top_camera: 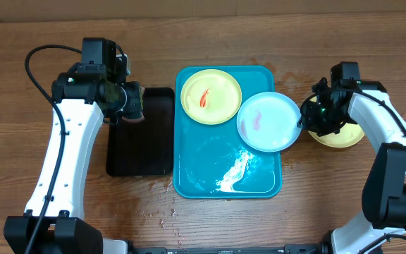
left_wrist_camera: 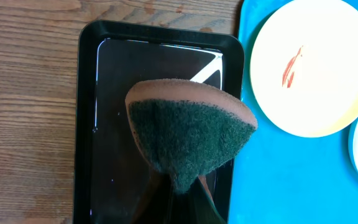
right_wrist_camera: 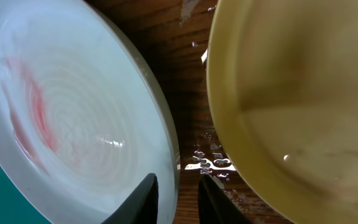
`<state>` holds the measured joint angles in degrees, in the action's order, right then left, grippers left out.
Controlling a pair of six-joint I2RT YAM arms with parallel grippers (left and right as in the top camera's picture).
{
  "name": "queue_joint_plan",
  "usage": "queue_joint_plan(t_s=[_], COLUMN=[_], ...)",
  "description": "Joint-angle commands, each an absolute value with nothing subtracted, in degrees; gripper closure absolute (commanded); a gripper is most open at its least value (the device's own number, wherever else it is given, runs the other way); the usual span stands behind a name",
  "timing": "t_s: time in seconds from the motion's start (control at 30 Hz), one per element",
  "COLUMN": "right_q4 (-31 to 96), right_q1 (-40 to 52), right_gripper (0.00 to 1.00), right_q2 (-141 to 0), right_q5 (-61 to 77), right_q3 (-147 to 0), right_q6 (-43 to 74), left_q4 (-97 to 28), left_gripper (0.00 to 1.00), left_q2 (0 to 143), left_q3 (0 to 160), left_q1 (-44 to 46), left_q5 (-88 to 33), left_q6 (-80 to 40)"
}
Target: Clean dirty plates on tray and stack at the side
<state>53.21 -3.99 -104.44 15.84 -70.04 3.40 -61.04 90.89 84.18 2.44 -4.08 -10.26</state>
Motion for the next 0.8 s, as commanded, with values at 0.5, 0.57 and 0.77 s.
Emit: queue_joint_plan(t_s=[0.5,0.57,0.77], right_q4=[50.2,51.0,58.3], right_q1=[-3.4,-3.4,-2.3], right_gripper=[0.91,0.96,0.96], right_q2=[-104.5,-104.4,-103.4], right_q5=[16.2,18.0,20.1], right_q3=[-67.2,-67.4,-70.0], right_q6=[3.2,3.2,4.6], left_q4=[-61.2,-61.2,-61.2], left_gripper=[0.96,0.96,0.96], left_q2=[91.0,91.0,91.0], left_q3=[84.8,84.8,84.8], left_q1=[2.7,2.7,2.7], left_q5=[-4.5,-4.5,-4.5], left_q6=[-9.2,-9.2,-9.1])
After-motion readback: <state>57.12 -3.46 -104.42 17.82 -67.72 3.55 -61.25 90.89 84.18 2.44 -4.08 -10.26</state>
